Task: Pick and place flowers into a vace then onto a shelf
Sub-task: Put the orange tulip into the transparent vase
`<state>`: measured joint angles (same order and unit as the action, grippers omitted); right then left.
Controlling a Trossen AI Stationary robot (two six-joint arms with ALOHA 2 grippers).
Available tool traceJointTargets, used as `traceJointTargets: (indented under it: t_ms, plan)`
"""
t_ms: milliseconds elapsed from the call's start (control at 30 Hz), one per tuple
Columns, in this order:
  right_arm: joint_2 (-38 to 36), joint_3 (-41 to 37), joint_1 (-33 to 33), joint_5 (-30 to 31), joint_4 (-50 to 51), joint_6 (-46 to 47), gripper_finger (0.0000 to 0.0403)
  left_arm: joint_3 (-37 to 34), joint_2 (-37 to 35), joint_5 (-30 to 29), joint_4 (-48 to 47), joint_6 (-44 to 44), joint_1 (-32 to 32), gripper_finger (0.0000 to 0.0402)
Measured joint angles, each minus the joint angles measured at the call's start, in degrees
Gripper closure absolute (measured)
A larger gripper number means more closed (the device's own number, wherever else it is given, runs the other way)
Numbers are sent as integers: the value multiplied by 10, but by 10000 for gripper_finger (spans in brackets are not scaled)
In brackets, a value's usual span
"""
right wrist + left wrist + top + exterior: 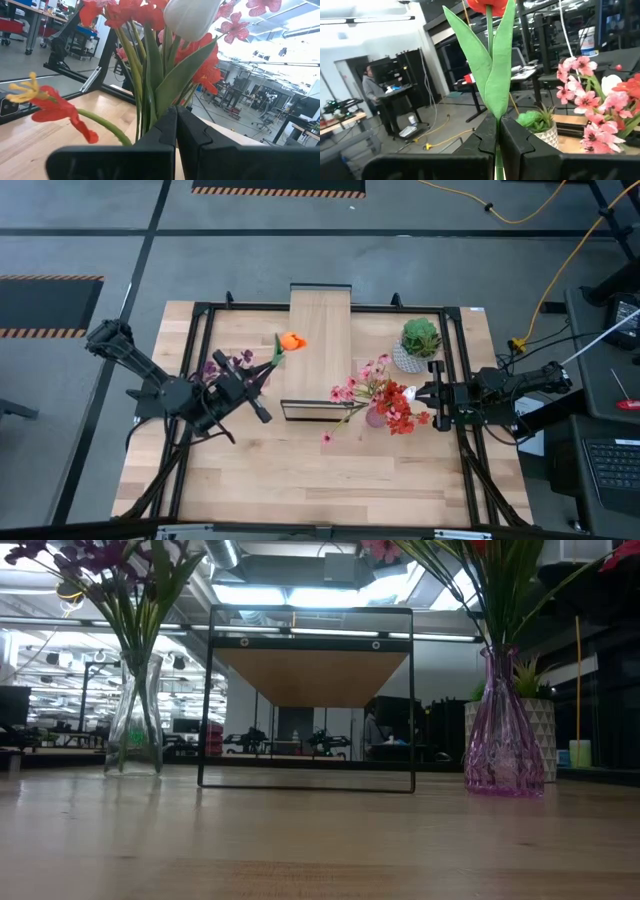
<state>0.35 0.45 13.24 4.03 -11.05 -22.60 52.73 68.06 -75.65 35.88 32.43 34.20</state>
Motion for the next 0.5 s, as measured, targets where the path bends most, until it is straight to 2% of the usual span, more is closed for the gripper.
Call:
traceJointTargets:
  t_ms: [200, 367, 500]
  plan:
    - [0, 0, 0, 0, 0, -1, 393, 0, 21, -47, -3, 15, 0, 398]
    - [0, 0, 0, 0, 0, -2, 393, -2, 37, -58, -6, 15, -7, 398]
    - [0, 0, 0, 0, 0, -2, 393, -32, 35, -78, 18, -2, -17, 399]
